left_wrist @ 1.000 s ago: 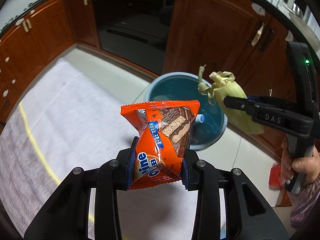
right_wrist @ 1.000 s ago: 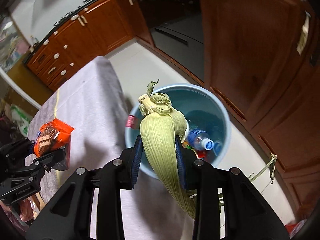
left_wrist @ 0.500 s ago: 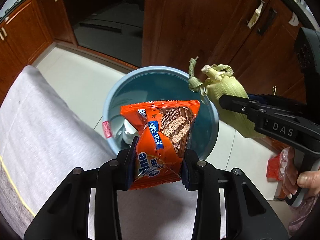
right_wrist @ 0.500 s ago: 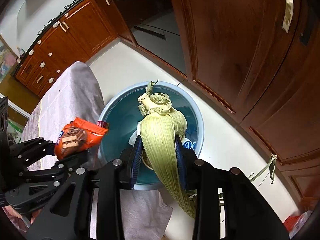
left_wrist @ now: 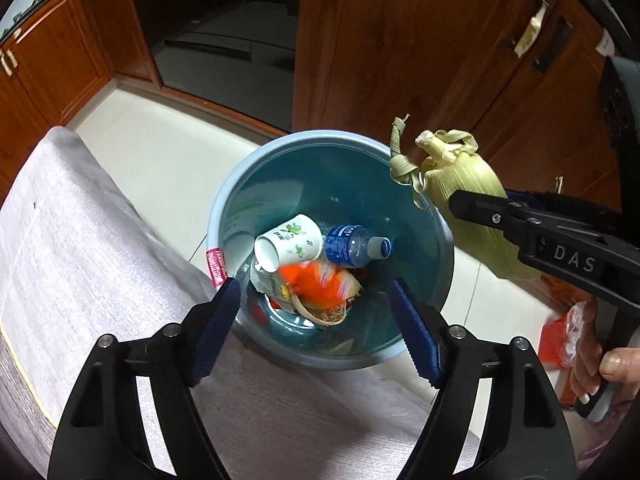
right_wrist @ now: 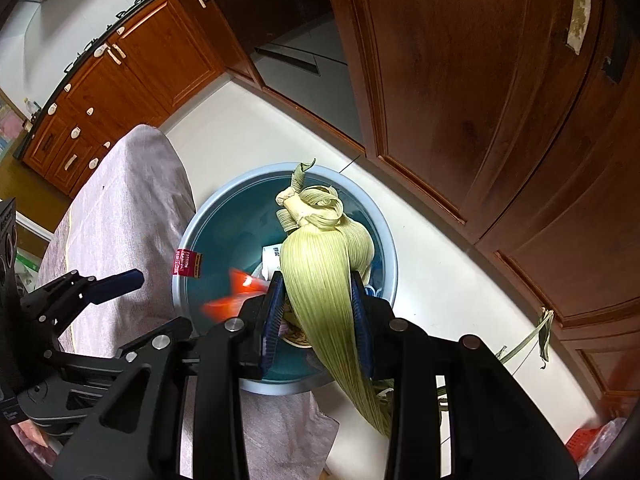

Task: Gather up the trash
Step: 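Open the left tool to drop the wafer pack while the right tool drops the husk, then move both open tools back to the brown box and paper strip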

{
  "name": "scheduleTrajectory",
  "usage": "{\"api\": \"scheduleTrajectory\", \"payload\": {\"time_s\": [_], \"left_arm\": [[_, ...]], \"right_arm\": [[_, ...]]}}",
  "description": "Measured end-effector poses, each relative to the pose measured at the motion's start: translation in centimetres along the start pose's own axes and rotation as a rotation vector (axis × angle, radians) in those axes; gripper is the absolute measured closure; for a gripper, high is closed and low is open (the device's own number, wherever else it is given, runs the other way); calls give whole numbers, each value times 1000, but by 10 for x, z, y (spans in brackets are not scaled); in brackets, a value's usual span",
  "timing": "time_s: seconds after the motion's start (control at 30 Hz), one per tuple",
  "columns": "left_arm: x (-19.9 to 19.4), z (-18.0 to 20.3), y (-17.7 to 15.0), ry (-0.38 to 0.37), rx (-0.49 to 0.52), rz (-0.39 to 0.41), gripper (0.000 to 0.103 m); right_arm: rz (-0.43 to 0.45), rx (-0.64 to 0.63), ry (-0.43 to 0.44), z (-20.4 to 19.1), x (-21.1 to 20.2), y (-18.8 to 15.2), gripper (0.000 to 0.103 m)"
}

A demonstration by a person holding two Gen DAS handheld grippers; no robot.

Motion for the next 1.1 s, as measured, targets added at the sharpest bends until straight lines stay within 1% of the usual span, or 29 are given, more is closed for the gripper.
{"api": "scheduleTrajectory", "payload": {"time_s": [0.13, 0.2, 0.3, 0.37, 0.47, 0.5, 0.53, 0.57, 0.67, 0.7, 0.77, 0.83, 1.1], "left_arm": [[-8, -5, -3, 0, -14, 16, 22], [-8, -8, 2, 1, -17, 21, 22], [-14, -13, -5, 0, -26, 29, 21], [-17, -17, -8, -1, -33, 31, 19], [-20, -21, -10, 2, -40, 40, 14], [-22, -22, -10, 1, -42, 46, 14], [-23, -23, -11, -1, -43, 48, 13], [-24, -23, -11, -4, -45, 48, 13], [-27, -25, -14, -14, -52, 53, 13], [-28, -25, -15, -16, -55, 56, 13], [-31, -27, -18, -20, -63, 60, 13], [-36, -30, -22, -23, -72, 67, 13], [-55, -45, -42, -24, -114, 82, 12]], "right_arm": [[-5, -5, 2, -3, 4, 2, 72], [-11, -9, 3, -6, 5, 2, 72], [-20, -18, 7, -11, 9, 2, 71], [-28, -21, 10, -16, 13, 2, 71], [-28, -16, 16, -21, 15, 6, 65], [-23, -14, 20, -23, 14, 7, 55], [-16, -11, 19, -25, 12, 8, 48], [-8, -9, 17, -27, 10, 10, 39], [2, -10, 10, -31, 6, 12, 30], [1, -10, 3, -32, 6, 12, 25], [-8, -10, -5, -34, 7, 10, 24], [-28, -9, -7, -38, 9, 5, 19], [-54, -54, -27, -62, 8, -10, 18]]}}
Point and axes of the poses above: each gripper's, at about its wrist camera, not at the fingertips, and x roughly the way its jaws point, z to its right, y to its top, the point moved 10 cm from there along x, roughly the way its jaws point, and after that the axes turned 6 degrees about -z, right-handed, at the moved point
